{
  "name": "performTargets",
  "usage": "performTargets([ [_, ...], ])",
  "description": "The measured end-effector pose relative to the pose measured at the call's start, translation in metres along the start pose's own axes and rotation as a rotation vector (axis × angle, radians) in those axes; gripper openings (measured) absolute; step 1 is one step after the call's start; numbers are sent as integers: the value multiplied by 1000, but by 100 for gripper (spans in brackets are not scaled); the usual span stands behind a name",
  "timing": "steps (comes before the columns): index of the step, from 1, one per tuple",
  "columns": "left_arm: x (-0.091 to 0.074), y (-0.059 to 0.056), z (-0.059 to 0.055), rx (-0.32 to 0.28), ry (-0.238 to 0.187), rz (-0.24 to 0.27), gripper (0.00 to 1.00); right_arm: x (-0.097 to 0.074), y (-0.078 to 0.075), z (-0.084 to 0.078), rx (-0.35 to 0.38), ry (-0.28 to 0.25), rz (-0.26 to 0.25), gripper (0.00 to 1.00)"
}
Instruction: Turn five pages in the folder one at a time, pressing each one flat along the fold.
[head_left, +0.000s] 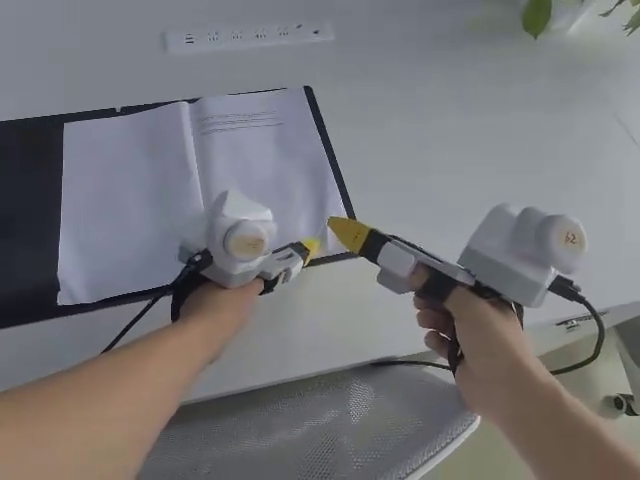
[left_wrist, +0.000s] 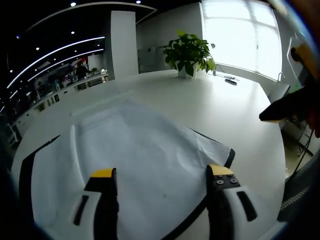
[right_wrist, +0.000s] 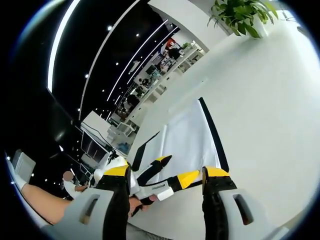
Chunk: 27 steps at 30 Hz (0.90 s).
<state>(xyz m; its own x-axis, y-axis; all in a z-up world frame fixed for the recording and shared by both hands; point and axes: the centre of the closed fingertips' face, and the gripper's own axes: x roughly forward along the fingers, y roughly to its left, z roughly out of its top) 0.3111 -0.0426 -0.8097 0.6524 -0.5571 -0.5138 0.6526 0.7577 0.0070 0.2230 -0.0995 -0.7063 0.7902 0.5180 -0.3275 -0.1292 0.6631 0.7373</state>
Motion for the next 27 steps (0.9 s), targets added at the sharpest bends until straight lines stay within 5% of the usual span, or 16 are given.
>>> performTargets([
  [27, 1, -6, 0, 1, 7, -54, 33, 25, -2, -5, -16, 53, 19, 57],
])
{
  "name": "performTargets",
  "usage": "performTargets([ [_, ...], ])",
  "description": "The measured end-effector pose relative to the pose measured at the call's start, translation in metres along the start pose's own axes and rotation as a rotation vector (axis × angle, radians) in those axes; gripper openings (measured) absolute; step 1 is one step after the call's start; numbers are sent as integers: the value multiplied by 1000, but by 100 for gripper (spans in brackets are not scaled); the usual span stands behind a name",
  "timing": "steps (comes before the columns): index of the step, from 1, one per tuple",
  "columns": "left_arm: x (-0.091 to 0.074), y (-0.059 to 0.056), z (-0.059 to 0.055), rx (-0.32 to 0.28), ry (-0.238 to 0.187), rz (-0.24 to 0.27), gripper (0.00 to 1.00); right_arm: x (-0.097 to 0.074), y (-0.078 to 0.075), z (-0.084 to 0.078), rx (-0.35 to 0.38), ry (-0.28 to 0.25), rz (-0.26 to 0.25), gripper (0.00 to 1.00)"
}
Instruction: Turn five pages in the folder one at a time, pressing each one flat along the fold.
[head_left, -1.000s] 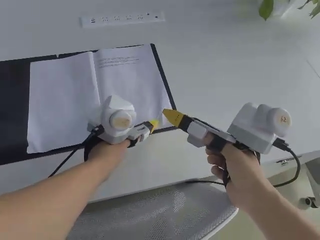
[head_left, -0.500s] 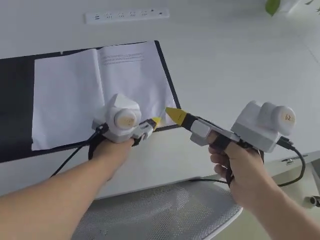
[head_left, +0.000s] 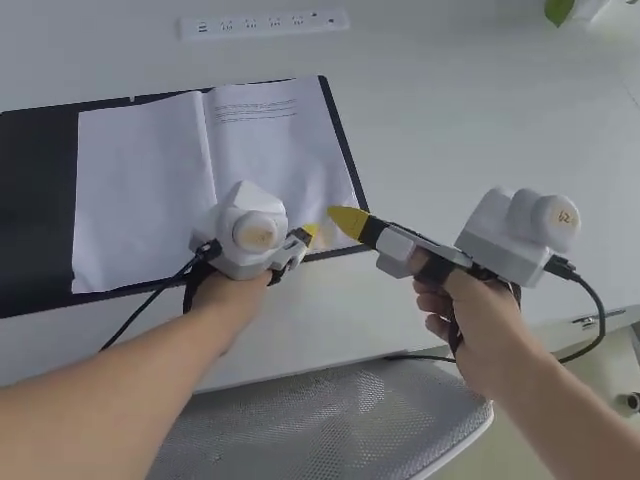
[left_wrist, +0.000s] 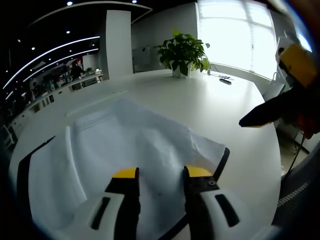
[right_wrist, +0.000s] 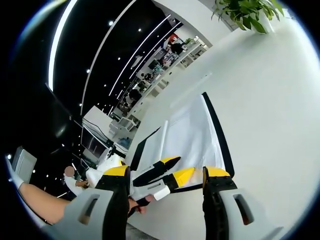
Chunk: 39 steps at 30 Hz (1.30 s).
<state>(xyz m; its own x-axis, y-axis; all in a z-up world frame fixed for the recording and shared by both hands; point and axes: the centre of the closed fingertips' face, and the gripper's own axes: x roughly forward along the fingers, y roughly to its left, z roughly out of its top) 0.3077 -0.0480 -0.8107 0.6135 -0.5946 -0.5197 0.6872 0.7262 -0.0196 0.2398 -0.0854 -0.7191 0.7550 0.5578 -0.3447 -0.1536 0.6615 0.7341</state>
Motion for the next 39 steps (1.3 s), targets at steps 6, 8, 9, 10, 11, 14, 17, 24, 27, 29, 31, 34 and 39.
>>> performTargets([
  [6, -2, 5, 1, -2, 11, 10, 24, 12, -12, -2, -32, 31, -21, 58],
  [8, -3, 5, 2, -3, 14, 11, 22, 17, -18, -2, -38, 36, -25, 57],
  [9, -4, 5, 3, -6, 12, 11, 22, 19, -22, -3, -33, 51, -32, 57],
  [10, -4, 5, 3, -10, 11, 11, 22, 21, -24, -2, -31, 50, -32, 56],
  [11, -4, 4, 3, -11, 11, 12, 22, 23, -24, -1, -24, 48, -30, 55],
  [14, -6, 5, 4, -9, 10, 13, 21, 28, -26, 0, -11, 45, -27, 51],
  [17, -7, 5, 4, -9, 10, 13, 21, 32, -30, -6, 39, 77, -30, 45],
  [24, -7, 7, 4, -15, 4, 15, 21, 34, -43, -22, 146, 122, -60, 28],
  [27, -6, 8, 4, -19, 2, 15, 21, 31, -52, -19, 132, 96, -105, 0],
  [29, -6, 9, 4, -20, 2, 16, 22, 32, -55, -17, 206, 63, -119, 0],
  [31, -5, 9, 4, -23, 2, 16, 22, 31, -58, -19, 220, 70, -131, 0],
  [34, -6, 9, 4, -28, 3, 14, 22, 31, -58, -19, 231, 60, -132, 0],
  [39, -9, 7, 5, -47, -3, -2, 23, 30, -58, -18, 264, 42, -142, 0],
])
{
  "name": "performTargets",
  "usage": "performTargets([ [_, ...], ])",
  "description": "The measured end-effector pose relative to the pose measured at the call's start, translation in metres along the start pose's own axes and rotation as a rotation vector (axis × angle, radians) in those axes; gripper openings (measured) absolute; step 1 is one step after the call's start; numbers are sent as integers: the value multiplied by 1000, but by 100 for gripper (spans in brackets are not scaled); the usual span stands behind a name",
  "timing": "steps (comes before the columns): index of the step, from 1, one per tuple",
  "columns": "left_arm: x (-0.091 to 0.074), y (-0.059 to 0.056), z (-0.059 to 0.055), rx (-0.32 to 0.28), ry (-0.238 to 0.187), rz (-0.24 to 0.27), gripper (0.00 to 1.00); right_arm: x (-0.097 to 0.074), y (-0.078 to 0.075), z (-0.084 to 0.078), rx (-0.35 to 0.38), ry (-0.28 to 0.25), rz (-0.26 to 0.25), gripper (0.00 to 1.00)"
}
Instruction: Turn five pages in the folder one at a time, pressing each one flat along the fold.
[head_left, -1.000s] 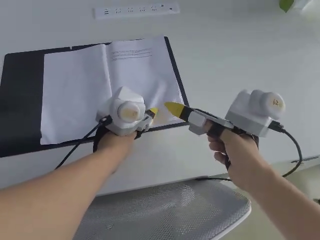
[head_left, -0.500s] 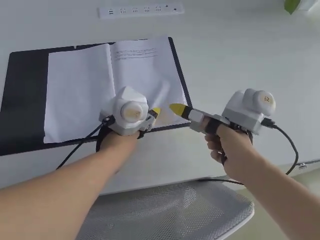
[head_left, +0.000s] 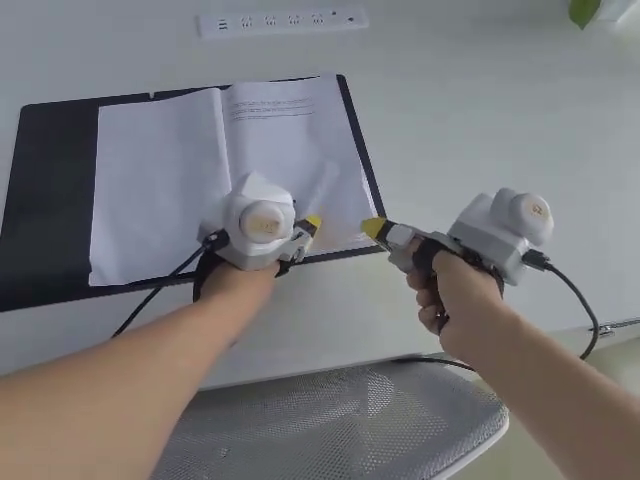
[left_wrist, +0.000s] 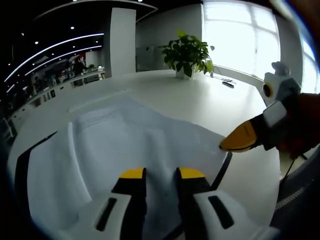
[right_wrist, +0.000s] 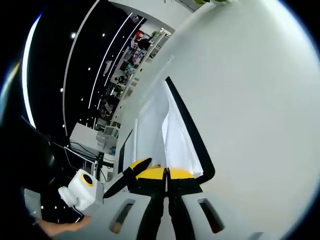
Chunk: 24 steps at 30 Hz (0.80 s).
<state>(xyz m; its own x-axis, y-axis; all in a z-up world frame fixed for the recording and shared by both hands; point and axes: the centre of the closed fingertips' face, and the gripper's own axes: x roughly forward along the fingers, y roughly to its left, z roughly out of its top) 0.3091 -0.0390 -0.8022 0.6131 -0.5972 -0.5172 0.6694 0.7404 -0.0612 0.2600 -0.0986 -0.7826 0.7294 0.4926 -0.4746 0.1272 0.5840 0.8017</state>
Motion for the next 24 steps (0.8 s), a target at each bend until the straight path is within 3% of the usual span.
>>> performTargets([
  [4, -9, -6, 0, -36, 4, -39, 30, -4, 5, 4, -5, -15, 4, 0],
  [8, -19, -5, 6, -76, -27, -47, 52, -6, 15, 8, -6, -25, 33, 0],
  [11, -32, -2, 6, -76, -16, -54, 53, -8, 27, 11, -18, -36, 67, 0],
  [16, -52, 7, 14, -87, -41, -54, 60, -9, 49, 12, -78, -33, 119, 0],
  [21, -84, 21, 21, -101, -72, -41, 63, -11, 82, 10, -165, -39, 197, 0],
  [24, -103, 31, 19, -103, -79, -28, 63, -10, 100, 6, -209, -27, 230, 0],
])
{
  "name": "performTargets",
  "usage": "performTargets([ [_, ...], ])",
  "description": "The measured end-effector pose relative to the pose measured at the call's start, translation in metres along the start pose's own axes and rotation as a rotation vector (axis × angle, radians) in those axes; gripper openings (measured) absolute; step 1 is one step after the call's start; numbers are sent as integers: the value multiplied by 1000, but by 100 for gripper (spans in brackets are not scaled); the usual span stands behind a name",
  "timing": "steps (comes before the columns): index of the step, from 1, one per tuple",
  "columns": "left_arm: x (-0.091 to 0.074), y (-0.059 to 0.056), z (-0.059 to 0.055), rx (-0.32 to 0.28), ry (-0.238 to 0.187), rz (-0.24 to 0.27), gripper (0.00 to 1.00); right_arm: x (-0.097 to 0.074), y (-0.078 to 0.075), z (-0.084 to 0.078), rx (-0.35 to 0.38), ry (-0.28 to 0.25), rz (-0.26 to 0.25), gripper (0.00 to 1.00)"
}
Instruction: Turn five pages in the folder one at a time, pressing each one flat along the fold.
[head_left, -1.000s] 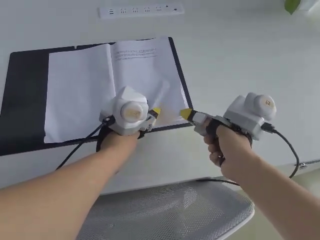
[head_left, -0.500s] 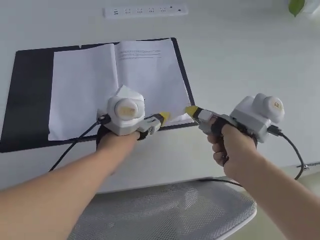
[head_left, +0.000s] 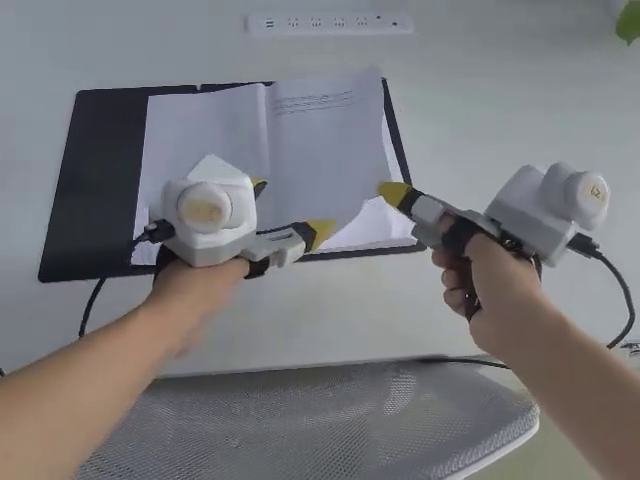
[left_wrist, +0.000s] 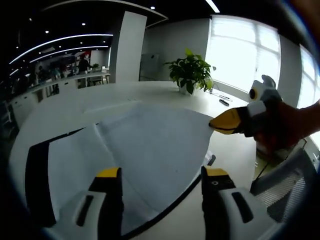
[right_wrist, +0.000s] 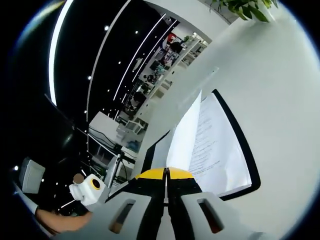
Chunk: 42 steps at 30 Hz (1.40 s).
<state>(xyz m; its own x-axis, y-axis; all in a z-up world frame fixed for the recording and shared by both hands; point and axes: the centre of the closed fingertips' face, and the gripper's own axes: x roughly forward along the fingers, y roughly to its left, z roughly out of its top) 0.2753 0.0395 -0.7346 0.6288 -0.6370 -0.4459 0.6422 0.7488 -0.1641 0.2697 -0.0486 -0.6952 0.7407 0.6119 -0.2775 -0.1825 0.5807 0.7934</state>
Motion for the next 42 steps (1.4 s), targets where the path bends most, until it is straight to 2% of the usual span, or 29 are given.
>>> performTargets([
  [7, -40, 28, -7, -18, -2, 56, 64, 17, 36, -5, -52, 27, 78, 0],
  [10, -58, 42, -11, -44, -10, 90, 64, 27, 54, -14, -81, 58, 124, 0],
  [14, -79, 55, -15, -50, -10, 116, 64, 41, 78, -28, -119, 101, 174, 0],
  [22, -115, 78, -17, -75, -25, 166, 64, 71, 105, -57, -167, 181, 216, 0],
  [25, -128, 87, -21, -80, -20, 185, 63, 85, 110, -73, -190, 223, 221, 0],
  [29, -141, 94, -23, -86, -30, 202, 62, 100, 109, -90, -207, 272, 212, 0],
  [36, -161, 104, -29, -115, -36, 215, 62, 129, 91, -137, -266, 411, 162, 0],
  [37, -163, 105, -29, -115, -35, 218, 63, 132, 92, -140, -267, 413, 171, 0],
  [42, -170, 110, -35, -123, -30, 224, 62, 144, 78, -164, -313, 487, 132, 0],
])
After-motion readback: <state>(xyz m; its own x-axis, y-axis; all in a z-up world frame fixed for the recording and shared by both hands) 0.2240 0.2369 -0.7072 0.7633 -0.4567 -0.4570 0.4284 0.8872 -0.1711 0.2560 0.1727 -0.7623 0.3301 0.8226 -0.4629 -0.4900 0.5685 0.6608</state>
